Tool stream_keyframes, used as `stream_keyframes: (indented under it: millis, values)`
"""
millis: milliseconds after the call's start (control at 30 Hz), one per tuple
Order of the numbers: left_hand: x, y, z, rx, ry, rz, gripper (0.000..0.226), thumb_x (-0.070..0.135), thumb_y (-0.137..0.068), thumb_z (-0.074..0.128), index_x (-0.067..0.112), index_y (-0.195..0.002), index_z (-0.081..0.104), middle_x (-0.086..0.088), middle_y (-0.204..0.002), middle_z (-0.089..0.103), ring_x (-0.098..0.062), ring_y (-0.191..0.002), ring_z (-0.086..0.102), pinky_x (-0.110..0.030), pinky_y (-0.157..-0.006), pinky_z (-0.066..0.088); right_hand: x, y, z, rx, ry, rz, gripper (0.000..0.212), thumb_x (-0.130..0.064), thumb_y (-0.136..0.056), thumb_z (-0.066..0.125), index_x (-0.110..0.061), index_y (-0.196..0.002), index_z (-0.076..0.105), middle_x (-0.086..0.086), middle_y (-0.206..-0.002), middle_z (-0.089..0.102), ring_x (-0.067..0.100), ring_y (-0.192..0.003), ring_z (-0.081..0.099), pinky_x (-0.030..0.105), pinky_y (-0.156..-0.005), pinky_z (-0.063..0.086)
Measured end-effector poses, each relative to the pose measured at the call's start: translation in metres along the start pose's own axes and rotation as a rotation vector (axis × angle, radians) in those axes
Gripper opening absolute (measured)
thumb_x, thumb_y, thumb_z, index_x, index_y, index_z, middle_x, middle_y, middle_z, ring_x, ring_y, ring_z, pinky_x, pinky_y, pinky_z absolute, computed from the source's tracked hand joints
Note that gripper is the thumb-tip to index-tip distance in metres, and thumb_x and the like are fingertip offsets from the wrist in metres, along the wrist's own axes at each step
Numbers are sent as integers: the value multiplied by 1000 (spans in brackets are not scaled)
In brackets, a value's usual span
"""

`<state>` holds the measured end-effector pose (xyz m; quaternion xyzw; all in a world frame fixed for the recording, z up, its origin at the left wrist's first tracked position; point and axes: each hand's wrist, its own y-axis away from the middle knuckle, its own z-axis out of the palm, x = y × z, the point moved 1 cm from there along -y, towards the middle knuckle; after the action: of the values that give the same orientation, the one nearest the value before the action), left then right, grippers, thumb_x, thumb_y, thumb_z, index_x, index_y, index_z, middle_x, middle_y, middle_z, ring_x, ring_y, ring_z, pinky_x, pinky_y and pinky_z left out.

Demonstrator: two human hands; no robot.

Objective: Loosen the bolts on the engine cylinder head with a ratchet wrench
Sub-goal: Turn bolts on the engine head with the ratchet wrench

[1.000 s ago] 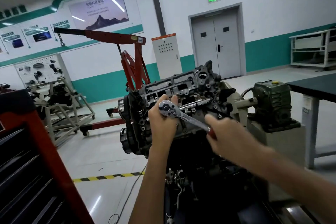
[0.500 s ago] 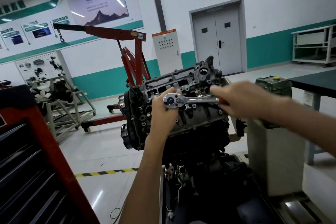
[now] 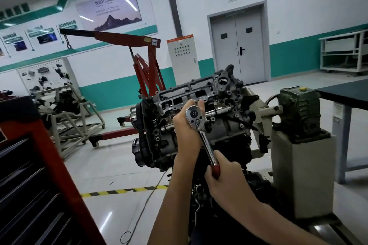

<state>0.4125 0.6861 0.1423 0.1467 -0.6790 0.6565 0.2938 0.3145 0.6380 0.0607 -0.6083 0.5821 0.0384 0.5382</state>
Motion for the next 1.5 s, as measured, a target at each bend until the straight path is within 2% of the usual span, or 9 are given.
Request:
stream_keyframes:
  millis: [233,400,567,767,900,1067,1200,1367,1500]
  values:
    - [4,-5,-25,-180,-33,10,39,16,-96,56,33,-63,45,15,-52,42,1,-50,34,-16,-51,30,-2,-70,-99,-326,682,-402,14,-13,-84,53,-21,-83,42,-12,-53,41,2,-42,45,17,-40,38]
    - [15,-12,-25,-350,-193,80,43,3,-89,53,34,-60,49,14,-51,42,-2,-51,31,-24,-51,26,-21,-126,-145,-257,1055,-600,15,-16,-85,55,-14,-95,46,-10,-57,38,6,-49,40,19,-53,32]
    - [2,2,-21,-98,-101,58,37,25,-94,57,14,-65,38,-2,-55,36,-21,-52,32,-33,-50,29,-1,-67,-99,-184,704,-301,24,-13,-86,52,-24,-81,31,-11,-56,41,1,-45,42,13,-43,34]
    - [2,9,12,69,-53,-78,14,45,-83,49,50,-74,58,24,-66,59,6,-62,50,-24,-67,45,0,2,-5,-15,-26,56,20,-6,-81,53,-19,-72,41,3,-54,44,10,-38,40,15,-39,30]
    - [0,1,0,56,-62,3,33,30,-92,53,40,-60,51,15,-54,47,1,-51,39,-16,-55,34,2,-7,-19,-91,83,-56,20,-9,-80,52,-22,-72,39,-2,-51,42,9,-37,37,19,-39,30]
    - [4,-5,-19,-156,-138,49,44,15,-97,53,29,-59,36,11,-52,33,-6,-50,28,-25,-50,25,-1,-61,-97,-368,592,-331,12,-9,-84,52,-19,-83,45,-10,-54,45,2,-40,44,14,-38,35]
    - [8,-15,-19,-355,-225,93,33,-7,-87,52,11,-59,48,0,-51,41,-9,-54,31,-31,-53,25,-16,-110,-147,-258,983,-482,19,-14,-81,54,-21,-82,36,-14,-54,34,4,-46,36,16,-48,25]
    - [1,1,-13,-100,-117,49,36,21,-95,56,15,-64,39,0,-54,36,-10,-54,32,-32,-51,28,1,-69,-107,-228,723,-270,9,-10,-85,51,-15,-86,43,-8,-57,47,4,-48,51,18,-45,46]
    - [7,3,8,110,-28,24,33,24,-94,56,34,-65,45,17,-56,46,0,-53,38,-16,-54,36,0,-20,-44,-85,260,-20,17,-12,-83,53,-20,-78,39,4,-60,52,17,-48,53,24,-44,40]
